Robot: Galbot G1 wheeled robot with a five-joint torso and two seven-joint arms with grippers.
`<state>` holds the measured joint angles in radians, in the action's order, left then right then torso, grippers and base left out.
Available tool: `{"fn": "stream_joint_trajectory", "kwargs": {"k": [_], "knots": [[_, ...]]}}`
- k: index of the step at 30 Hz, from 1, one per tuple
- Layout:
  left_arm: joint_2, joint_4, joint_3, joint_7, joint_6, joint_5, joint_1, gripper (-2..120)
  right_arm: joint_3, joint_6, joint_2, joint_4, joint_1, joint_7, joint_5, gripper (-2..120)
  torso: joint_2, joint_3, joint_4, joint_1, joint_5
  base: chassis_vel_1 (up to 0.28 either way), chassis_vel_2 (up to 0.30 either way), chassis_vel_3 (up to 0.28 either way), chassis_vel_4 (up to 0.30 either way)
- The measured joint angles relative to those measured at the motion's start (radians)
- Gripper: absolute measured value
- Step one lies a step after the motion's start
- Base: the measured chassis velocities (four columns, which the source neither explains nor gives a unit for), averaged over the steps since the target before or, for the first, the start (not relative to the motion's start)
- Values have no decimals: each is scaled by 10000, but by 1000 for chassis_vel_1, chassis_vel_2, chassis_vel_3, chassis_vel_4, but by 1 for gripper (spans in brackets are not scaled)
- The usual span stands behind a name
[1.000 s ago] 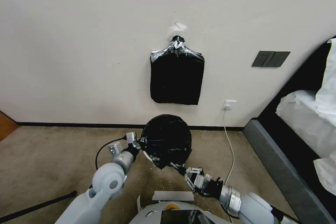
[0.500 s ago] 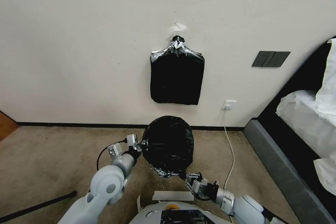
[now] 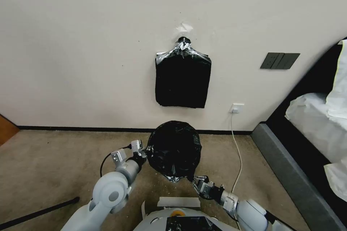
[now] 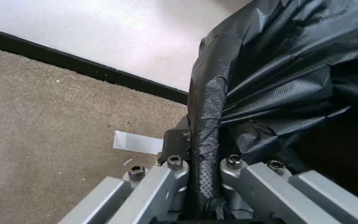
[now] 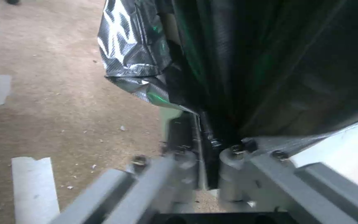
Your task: Place a trash bag onto the trash bin.
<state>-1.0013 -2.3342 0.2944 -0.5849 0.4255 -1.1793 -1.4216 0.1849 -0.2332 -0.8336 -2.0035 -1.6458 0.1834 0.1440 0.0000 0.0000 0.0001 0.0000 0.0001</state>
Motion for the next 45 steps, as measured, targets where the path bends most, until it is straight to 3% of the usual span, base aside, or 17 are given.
{"fn": "stream_joint_trajectory", "kwargs": {"k": [12, 17, 19, 21, 24, 29, 32, 37, 40, 41, 43, 45], "knots": [[-68, 329, -17, 19, -431, 210, 256, 1, 593, 502, 213, -412, -1159, -673, -258, 54, 0, 0, -1, 0, 0, 0, 0, 0, 0], [-97, 591, -120, 219, -705, 1032, 295, 1, 928, 593, 434, -1444, -1899, -708, -1029, 71, 0, 0, -1, 0, 0, 0, 0, 0, 0], [-135, 741, -286, 422, -925, 1607, 261, 1, 1109, 826, 580, -2387, -2369, -767, -1568, 83, 0, 0, -1, 0, -4, 0, 0, 0, 0], [-156, 788, -367, 482, -1011, 1818, 252, 1, 1176, 924, 627, -2704, -2510, -795, -1719, 82, 0, 0, -1, 0, -4, 0, 0, 0, 0], [-210, 935, -675, 851, -1314, 2683, 214, 1, 1217, 1690, 797, -3857, -2674, -1016, -2631, 68, 0, 0, -1, 0, -4, 0, 0, 0, 0], [-239, 953, -986, 1124, -1488, 3424, 196, 1, 975, 2728, 863, -4549, -2227, -1550, -3896, 54, 0, 0, -2, 0, 0, 0, 0, 0, 0], [-278, 972, -1238, 1294, -1632, 4086, 180, 1, 646, 3955, 1032, -4909, -1279, -2182, -5408, 39, 0, 0, -1, 0, 1, 0, 0, 0, 0], [-300, 1027, -1494, 1409, -1720, 4783, 175, 1, 148, 5335, 1226, -5031, 166, -3007, -6855, 24, 0, 0, -1, 0, 0, 0, 0, 0, 0], [-320, 1047, -1719, 1510, -1753, 5369, 163, 1, -678, 6591, 1301, -4826, 1751, -3977, -7716, 11, -1, 0, 2, 0, -1, 0, 0, 0, 0], [-320, 1047, -1719, 1510, -1753, 5369, 163, 1, -678, 6591, 1301, -4826, 1751, -3977, -7716, 11, -1, 0, 2, 0, -1, 0, 0, 0, 0], [-387, 1053, -1869, 1516, -1753, 5582, 157, 1, -1595, 7389, 1184, -4517, 2933, -4927, -8590, 1, -1, 0, -2, 0, -2, 0, 0, 0, 0], [-415, 1064, -1906, 1515, -1753, 5664, 156, 1, -1969, 7703, 1090, -4411, 3402, -5289, -8883, 0, -1, 0, -1, 0, 1, 0, 0, 0, 0]]}}
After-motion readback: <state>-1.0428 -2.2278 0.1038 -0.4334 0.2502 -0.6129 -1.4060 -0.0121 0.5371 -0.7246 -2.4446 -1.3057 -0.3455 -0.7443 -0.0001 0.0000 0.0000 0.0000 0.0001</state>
